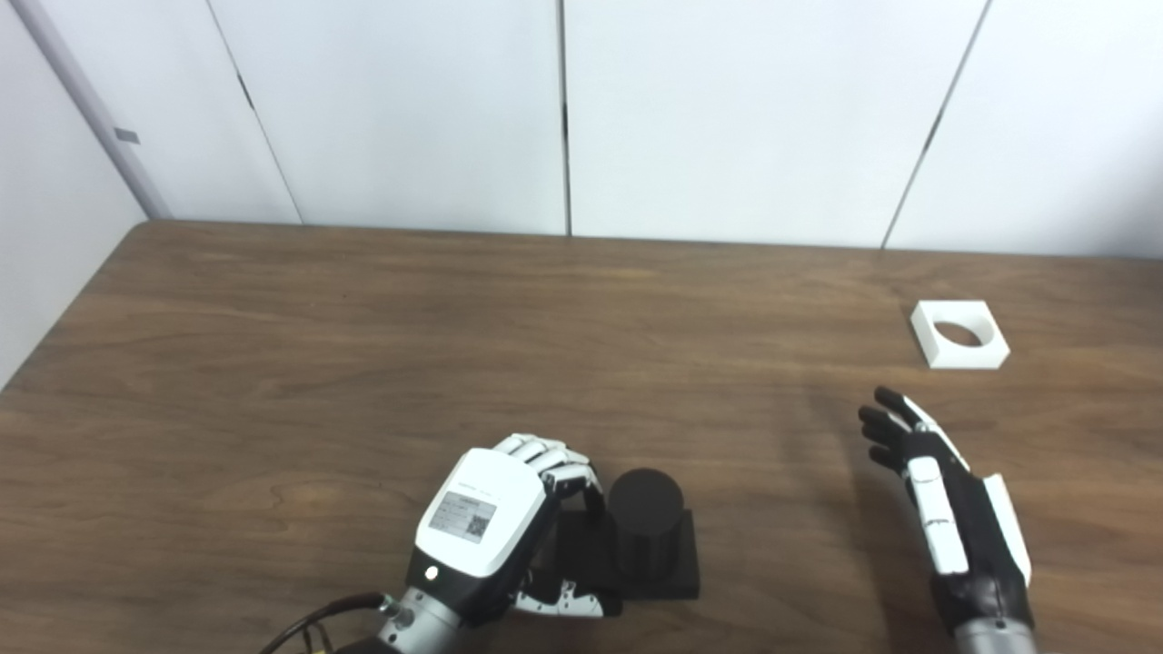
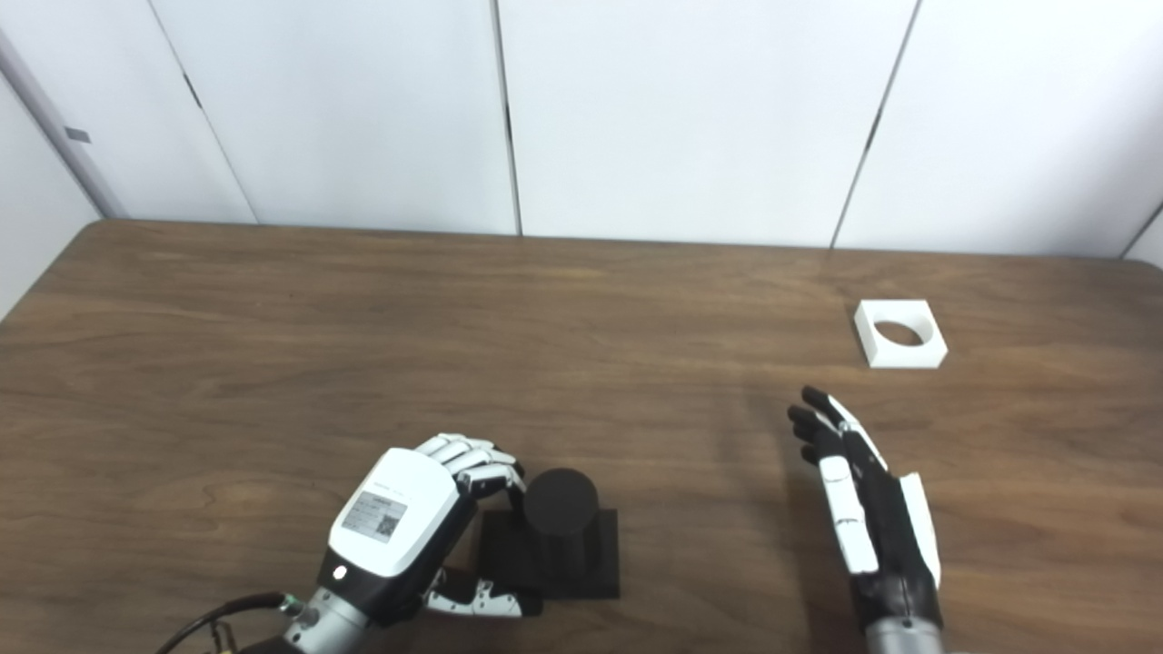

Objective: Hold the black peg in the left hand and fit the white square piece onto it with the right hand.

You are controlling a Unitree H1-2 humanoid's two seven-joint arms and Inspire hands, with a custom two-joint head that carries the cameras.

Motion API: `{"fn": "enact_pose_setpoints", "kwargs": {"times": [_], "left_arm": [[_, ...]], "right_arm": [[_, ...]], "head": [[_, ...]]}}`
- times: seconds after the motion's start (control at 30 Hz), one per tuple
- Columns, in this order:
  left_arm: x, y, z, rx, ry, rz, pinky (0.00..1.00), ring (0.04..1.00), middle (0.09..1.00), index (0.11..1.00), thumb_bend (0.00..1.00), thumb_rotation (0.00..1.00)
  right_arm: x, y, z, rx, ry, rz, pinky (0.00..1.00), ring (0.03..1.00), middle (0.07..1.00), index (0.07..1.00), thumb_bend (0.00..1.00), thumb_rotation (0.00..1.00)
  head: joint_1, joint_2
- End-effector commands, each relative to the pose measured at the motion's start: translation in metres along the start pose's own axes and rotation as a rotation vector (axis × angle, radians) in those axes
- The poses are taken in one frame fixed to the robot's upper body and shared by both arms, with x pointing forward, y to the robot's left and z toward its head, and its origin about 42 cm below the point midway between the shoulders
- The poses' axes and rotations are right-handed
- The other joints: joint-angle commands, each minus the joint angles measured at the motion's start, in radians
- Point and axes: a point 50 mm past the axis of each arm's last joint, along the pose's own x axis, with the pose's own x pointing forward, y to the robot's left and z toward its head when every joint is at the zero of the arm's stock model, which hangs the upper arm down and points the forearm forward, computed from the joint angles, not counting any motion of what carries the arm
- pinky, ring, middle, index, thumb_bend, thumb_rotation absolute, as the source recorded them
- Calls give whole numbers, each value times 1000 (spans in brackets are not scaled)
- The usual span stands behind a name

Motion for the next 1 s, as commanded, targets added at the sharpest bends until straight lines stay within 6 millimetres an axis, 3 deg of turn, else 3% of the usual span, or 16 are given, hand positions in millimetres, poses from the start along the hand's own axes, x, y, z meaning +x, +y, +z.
{"fn": "enact_pose_setpoints", "kwargs": {"times": [0.0,0.53,0.9,0.97], "left_arm": [[1,2,2,-15,-12,30,778,759,712,486,512,49],[-5,-26,-15,2,69,-72,807,782,736,487,513,50],[-12,-29,-29,-11,72,-86,811,780,731,487,517,49],[-13,-29,-30,-16,73,-89,811,781,732,487,517,49]], "right_arm": [[2,15,18,65,-54,-36,791,828,819,859,401,1000],[1,12,19,53,-48,-34,802,838,825,864,421,1000],[5,13,26,35,-62,-36,826,846,834,859,407,993],[7,4,33,-15,-71,-42,861,856,831,850,418,905]], "head": [[-4,5],[-7,14],[-139,7],[-141,5]]}}
